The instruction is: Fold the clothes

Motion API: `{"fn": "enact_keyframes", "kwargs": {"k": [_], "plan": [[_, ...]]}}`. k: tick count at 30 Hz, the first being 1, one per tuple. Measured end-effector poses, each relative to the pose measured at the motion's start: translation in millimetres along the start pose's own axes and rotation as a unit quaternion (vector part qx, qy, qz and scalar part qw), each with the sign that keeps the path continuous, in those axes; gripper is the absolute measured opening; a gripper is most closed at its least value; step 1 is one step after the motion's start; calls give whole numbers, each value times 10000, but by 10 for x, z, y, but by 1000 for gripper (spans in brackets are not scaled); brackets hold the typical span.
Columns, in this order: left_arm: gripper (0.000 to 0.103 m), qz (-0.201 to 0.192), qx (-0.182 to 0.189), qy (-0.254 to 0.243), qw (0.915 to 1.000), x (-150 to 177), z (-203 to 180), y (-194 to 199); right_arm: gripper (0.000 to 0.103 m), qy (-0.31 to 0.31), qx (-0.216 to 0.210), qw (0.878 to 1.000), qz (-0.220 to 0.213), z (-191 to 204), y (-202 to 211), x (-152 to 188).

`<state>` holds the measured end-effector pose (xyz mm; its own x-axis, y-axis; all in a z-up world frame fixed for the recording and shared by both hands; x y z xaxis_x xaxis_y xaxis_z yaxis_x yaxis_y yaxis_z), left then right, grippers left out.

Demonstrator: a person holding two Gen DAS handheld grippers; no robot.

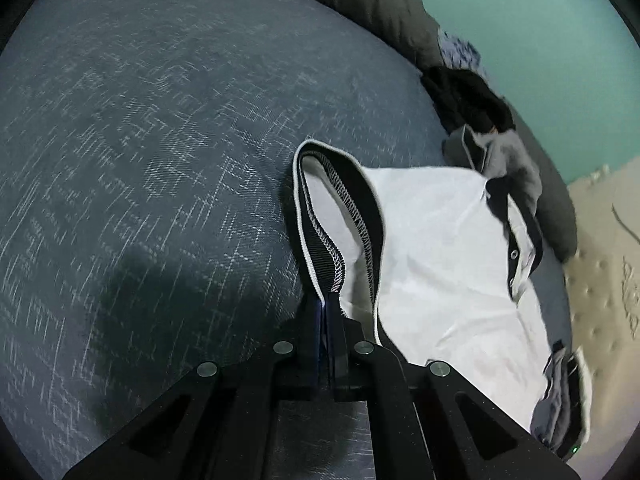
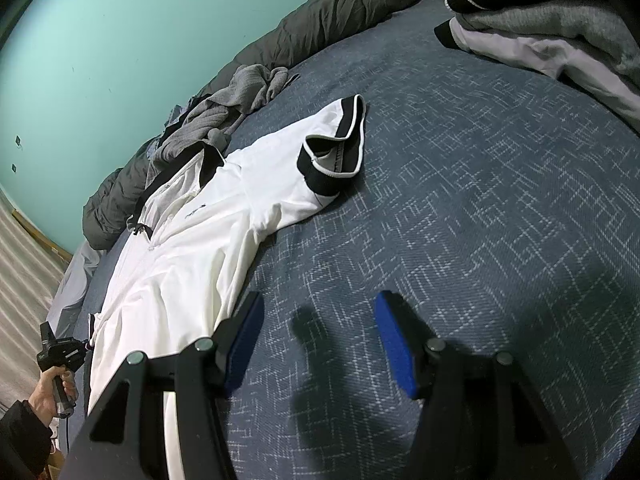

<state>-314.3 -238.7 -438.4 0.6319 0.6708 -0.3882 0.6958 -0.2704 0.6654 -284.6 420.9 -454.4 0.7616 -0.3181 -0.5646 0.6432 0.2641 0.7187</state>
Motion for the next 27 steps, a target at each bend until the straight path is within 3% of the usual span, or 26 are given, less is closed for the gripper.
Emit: {"fn": "enact_keyframes", "kwargs": {"k": [9,12,14,16,24,26,27], "plan": [[8,-62,145,326,9993,53,47,63,58,16,12,10000,6,-3,-16,-9],[29,-245,3,115,9996,-46,19,171,58,23,17,10000,6,-2,-19,-12],[51,-352,-92,48,9993,-134,26,207,58,22,13,10000,2,3,-16,-14],[60,-465,-98,72,9988,-250,41,219,58,23,12,10000,4,1,-17,-15],[59,-298,-59,14,9995,-506,30,-12,58,88,104,9999,37,6,-36,-10],[32,-264,-90,89,9996,-525,76,-50,59,118,147,9998,52,12,-44,-10],[25,-269,-92,129,9995,-531,93,-55,59,123,151,9998,58,10,-46,-9]]}}
Point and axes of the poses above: each gripper's, at about its wrist camera, not at the fingertips, and y roughly against the way its jaws point, z to its left, x to its underside, the point moved 8 cm from there along -y, roughly the way its jaws point, and after that the axes turned 9 degrees about x, right-handed, at the moved point
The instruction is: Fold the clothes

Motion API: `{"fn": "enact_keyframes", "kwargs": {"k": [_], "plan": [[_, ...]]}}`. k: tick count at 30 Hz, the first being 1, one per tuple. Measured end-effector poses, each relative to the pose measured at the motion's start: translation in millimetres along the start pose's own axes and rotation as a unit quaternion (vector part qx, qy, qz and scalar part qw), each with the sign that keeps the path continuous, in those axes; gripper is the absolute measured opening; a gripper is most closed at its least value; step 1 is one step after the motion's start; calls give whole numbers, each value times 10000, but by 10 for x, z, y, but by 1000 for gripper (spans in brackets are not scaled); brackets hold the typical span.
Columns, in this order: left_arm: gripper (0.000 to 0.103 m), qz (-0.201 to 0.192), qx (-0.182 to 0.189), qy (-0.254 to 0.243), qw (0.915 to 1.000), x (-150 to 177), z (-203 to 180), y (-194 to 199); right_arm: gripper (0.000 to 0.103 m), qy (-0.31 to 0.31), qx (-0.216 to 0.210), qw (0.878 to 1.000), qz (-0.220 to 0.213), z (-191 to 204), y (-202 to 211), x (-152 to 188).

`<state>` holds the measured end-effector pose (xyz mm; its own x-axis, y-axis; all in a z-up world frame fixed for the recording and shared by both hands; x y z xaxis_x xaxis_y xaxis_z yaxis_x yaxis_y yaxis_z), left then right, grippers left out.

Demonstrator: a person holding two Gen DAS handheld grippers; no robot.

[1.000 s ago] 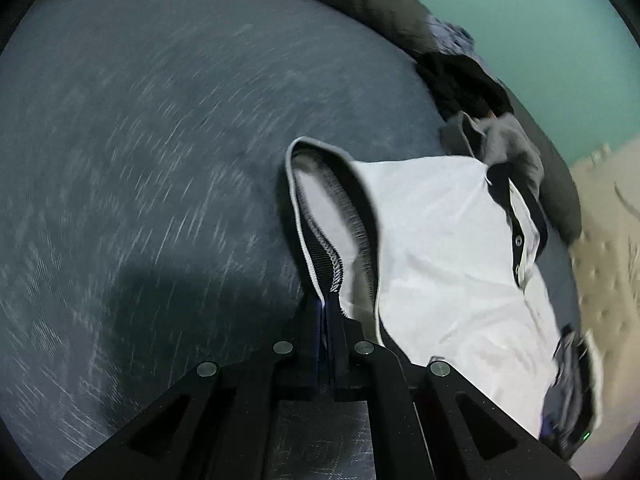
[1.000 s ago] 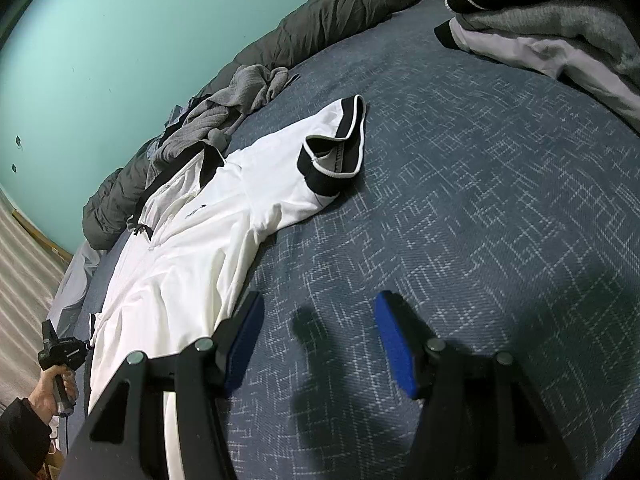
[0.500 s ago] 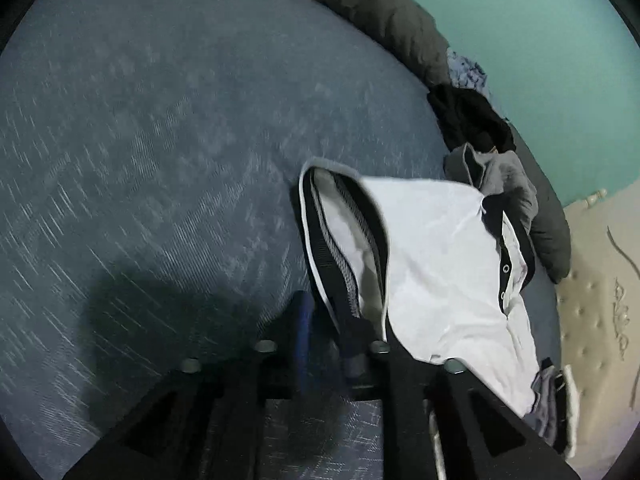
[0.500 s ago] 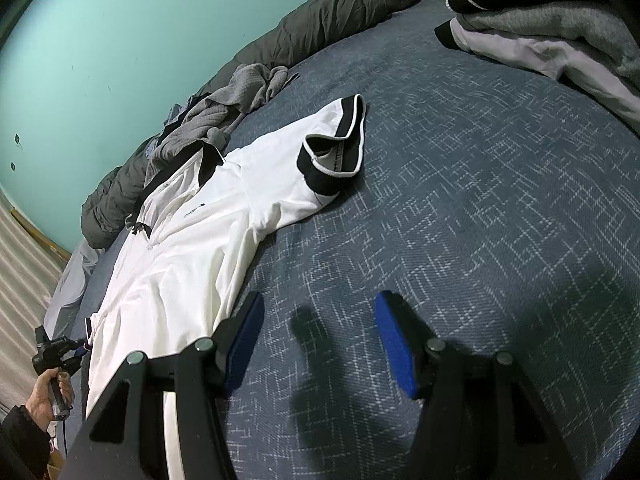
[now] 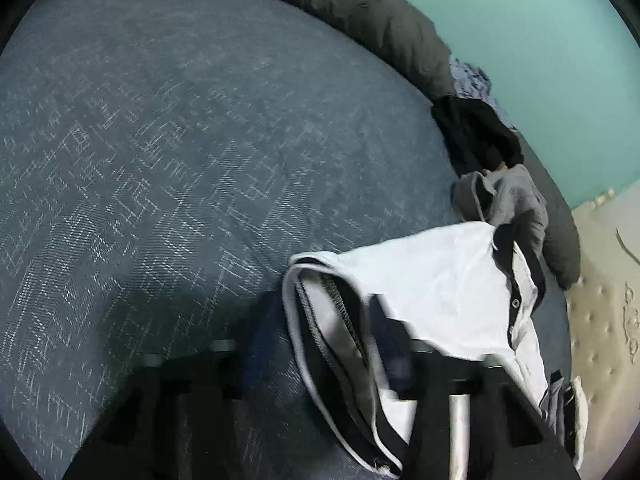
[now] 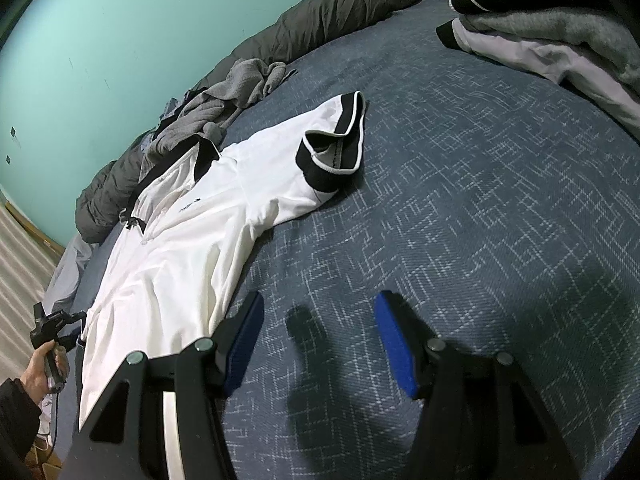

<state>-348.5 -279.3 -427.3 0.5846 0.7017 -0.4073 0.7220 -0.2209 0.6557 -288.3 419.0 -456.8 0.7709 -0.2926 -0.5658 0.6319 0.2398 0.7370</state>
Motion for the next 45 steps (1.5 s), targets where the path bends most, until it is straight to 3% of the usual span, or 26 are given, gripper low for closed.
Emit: {"fn": "enact_keyframes", "kwargs": {"k": [1,2,12,21,24,31,40,45], "plan": [[11,-4,-4,-1,10000,-3,4,5,59,5,4,10000,6,-2,-2,1],[4,-4,-21,-33,10000,-4,8,14,59,2,1,10000,7,-6,-2,1],[4,-2,-181,-48,9998,42,153,152,59,53,115,9999,98,0,-27,2],[6,20,-293,-320,9991,89,86,372,59,157,353,9987,328,40,-47,-26],[9,7,-336,-425,9985,95,94,502,64,189,408,9978,478,84,-36,-72],[32,49,-325,-682,9971,188,84,817,66,188,436,9973,566,189,19,-365],[33,260,-198,-906,9954,408,-25,961,66,-154,490,9967,631,133,-286,-918],[34,322,-227,-947,9947,502,-60,930,66,-333,590,9943,826,48,-497,-1021]]}}
Point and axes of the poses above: each gripper's, at about its wrist camera, not at the fingertips, and y roughly against the way its jaws point, z to its left, x to its underside, the point moved 8 cm from there along -y, roughly the way its jaws point, and after that the axes turned 9 degrees about x, right-handed, at the moved point
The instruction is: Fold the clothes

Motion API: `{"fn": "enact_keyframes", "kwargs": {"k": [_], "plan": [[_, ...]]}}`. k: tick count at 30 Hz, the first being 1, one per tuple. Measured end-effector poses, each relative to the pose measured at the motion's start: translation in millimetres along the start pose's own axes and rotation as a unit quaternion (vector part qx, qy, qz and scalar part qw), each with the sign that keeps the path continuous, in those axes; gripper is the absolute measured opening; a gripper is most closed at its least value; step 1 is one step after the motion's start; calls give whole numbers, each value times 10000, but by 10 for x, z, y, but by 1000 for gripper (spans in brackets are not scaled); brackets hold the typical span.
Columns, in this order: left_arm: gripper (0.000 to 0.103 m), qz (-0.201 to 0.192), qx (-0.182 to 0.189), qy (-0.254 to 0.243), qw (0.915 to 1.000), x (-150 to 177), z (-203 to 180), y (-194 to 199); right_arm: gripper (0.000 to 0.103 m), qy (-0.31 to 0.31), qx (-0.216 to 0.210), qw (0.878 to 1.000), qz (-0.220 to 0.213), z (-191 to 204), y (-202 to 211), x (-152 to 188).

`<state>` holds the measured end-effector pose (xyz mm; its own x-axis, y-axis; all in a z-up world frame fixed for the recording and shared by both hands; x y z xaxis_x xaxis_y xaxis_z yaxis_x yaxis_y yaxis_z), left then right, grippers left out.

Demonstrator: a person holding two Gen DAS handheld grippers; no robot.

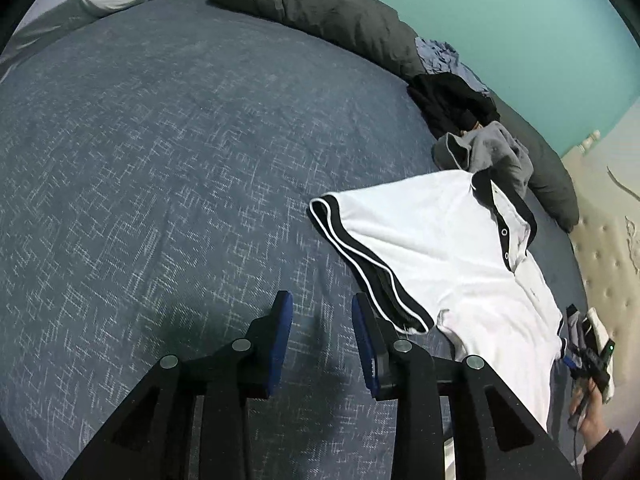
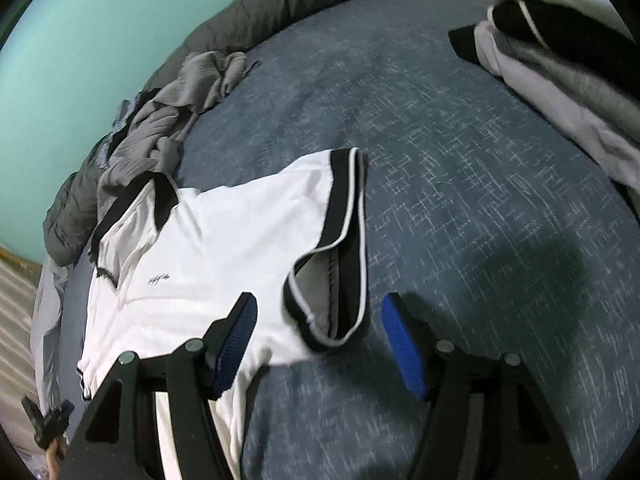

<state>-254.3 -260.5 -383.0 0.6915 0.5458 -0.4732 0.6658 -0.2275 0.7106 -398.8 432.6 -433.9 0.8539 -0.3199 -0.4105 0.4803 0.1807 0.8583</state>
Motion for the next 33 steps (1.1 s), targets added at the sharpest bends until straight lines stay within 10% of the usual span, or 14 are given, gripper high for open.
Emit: {"fn": "enact_keyframes", "kwargs": {"k": [7,15,19,21,24,27,33], "plan": [[34,119,-22,-21,9999,97,-7,-79,3,-203,-20,9998,-83,-133,-68,57],[34,196,11,-37,9998,185,-32,-131,3,-346,81,9984,-435,-356,105,87],[34,207,12,-49,9998,192,-48,-124,53,-210,-420,9968,-647,-143,268,-20],[34,204,21,-41,9998,196,-59,-114,54,23,-414,9979,-489,-8,203,-3],[34,219,40,-63,9997,208,-88,-103,48,263,-413,9985,-231,136,84,42],[34,255,46,-95,9996,219,-106,-92,7,187,-487,9985,-159,117,23,114],[34,280,21,-123,9995,231,-68,-65,3,60,-469,9988,-141,-18,63,241]]}}
Point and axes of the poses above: each gripper's, at about its wrist camera, not at the fingertips, and y roughly against the way its jaws point, z to its left, x to its underside, the point moved 8 cm from there along -y, roughly the way its jaws point, and after that the axes turned 9 degrees about x, right-handed, at the moved point
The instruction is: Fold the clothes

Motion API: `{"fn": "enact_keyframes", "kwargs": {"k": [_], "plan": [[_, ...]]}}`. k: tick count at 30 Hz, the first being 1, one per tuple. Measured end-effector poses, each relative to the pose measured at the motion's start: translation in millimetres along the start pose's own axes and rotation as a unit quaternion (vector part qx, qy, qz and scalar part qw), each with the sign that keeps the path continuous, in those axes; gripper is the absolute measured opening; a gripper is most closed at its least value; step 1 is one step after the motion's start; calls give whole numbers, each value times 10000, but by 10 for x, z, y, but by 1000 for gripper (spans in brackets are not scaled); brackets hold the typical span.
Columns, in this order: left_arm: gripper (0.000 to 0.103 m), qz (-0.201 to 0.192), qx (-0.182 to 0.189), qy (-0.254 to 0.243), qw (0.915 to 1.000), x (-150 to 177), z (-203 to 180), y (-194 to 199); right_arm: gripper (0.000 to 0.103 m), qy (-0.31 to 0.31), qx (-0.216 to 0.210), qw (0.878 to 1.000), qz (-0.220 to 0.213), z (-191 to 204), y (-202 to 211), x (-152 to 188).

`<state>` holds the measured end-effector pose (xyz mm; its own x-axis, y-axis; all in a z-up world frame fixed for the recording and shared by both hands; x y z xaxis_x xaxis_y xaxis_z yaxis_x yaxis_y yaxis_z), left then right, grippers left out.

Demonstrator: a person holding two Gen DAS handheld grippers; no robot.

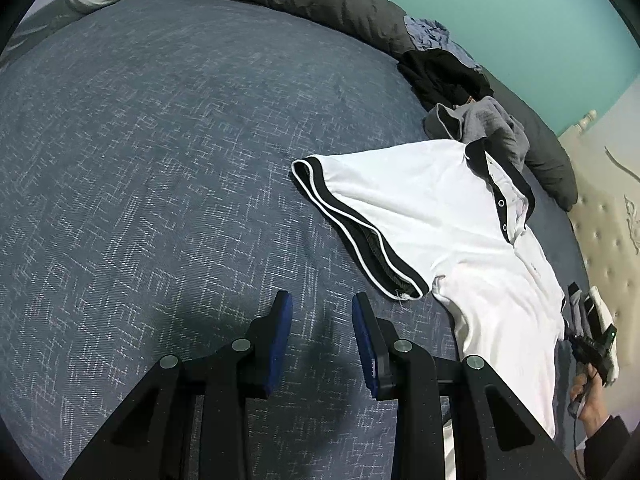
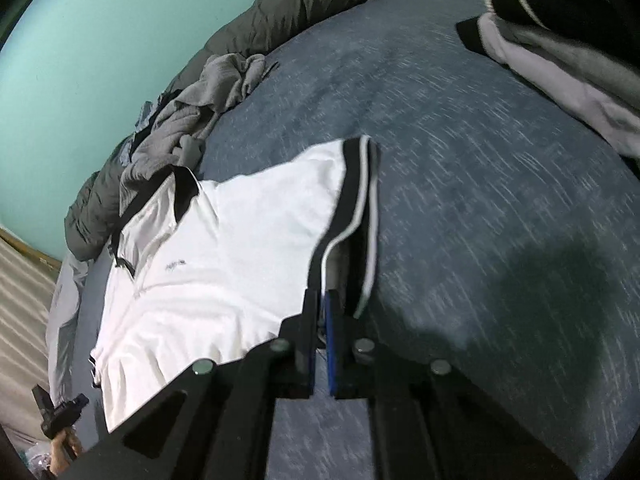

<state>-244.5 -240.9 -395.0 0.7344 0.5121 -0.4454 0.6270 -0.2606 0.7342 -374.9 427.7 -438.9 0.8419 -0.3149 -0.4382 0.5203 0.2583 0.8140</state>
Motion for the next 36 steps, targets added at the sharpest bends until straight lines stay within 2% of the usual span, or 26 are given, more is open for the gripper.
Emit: {"fn": "enact_keyframes", "kwargs": {"k": [5,9,10,12,13,14,16,20,26,31,33,34,36], "plan": [[34,64,-41,60,10000,65,68,-35,3,83,148,9993,328,-136,-60,240],[34,121,-45,85,9999,111,82,-58,5,73,191,9993,326,-97,-76,206],[34,121,-38,80,9999,112,79,-55,8,83,225,9991,341,-84,-82,191],[34,128,-24,73,9999,111,76,-49,23,145,234,9994,197,-44,-32,115],[35,130,-14,79,9999,110,76,-46,38,138,233,9996,104,-45,1,70],[38,129,-7,84,9999,107,76,-43,42,130,231,9996,11,-46,34,25],[40,120,-4,81,9999,100,80,-37,42,88,216,9996,-169,-54,91,-83],[41,121,-14,72,9999,99,96,-39,53,-58,208,9987,-454,-79,127,-371],[41,161,-82,63,9998,84,125,-118,54,-77,356,9988,-334,-94,-112,-694],[41,198,-109,49,9997,80,149,-204,54,-13,287,9990,-344,-53,-319,-820],[41,201,-130,52,9997,74,167,-234,42,-37,253,9990,-355,-67,-385,-851],[41,185,-132,63,9997,64,176,-249,27,-5,278,9989,-383,-71,-402,-855],[41,154,-132,75,9998,24,182,-274,22,95,314,9983,-487,-64,-410,-864]]}}
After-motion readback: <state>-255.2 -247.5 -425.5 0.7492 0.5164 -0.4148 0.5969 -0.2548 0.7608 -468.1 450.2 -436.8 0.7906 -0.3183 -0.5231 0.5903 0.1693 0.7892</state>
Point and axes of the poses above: each gripper's, at about its wrist camera, not at the fingertips, and y roughly against the way its jaws point, z to its left, x to its underside, the point moved 8 cm from there along -y, roughly the way its jaws point, and after that the axes turned 9 degrees about x, right-handed, at the moved point
